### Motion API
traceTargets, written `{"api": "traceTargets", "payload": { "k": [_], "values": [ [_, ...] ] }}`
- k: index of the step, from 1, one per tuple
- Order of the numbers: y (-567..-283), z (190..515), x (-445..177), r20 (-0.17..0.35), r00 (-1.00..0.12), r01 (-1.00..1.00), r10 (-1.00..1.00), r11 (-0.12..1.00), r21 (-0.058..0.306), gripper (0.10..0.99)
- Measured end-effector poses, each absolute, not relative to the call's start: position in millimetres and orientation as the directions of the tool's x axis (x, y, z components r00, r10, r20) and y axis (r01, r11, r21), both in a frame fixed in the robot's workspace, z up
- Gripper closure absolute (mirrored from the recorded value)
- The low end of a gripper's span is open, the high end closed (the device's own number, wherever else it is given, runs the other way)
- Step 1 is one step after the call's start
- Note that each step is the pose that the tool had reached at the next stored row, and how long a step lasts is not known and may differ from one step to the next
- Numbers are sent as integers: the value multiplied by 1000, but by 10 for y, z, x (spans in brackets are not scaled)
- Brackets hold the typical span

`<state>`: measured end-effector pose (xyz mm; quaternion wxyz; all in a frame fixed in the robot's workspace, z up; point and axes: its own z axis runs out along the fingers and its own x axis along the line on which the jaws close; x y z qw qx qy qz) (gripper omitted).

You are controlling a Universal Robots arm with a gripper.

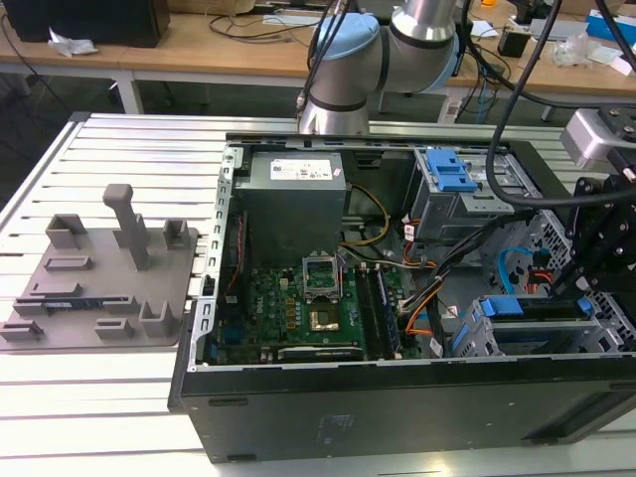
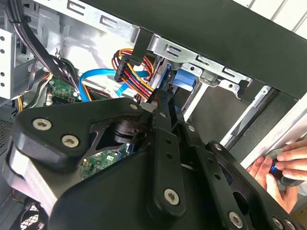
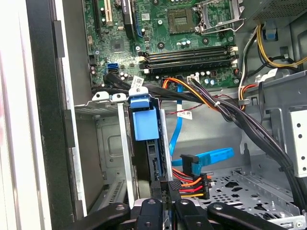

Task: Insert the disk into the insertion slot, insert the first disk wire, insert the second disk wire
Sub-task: 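Insert the first disk wire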

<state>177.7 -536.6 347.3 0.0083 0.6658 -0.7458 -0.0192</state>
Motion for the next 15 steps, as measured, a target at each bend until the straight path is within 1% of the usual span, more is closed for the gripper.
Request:
{"api": "traceTargets", "payload": {
  "k": [15],
  "values": [
    [-5374, 3448, 1777, -13, -113, -993, -993, 113, 40, 918]
  ]
}}
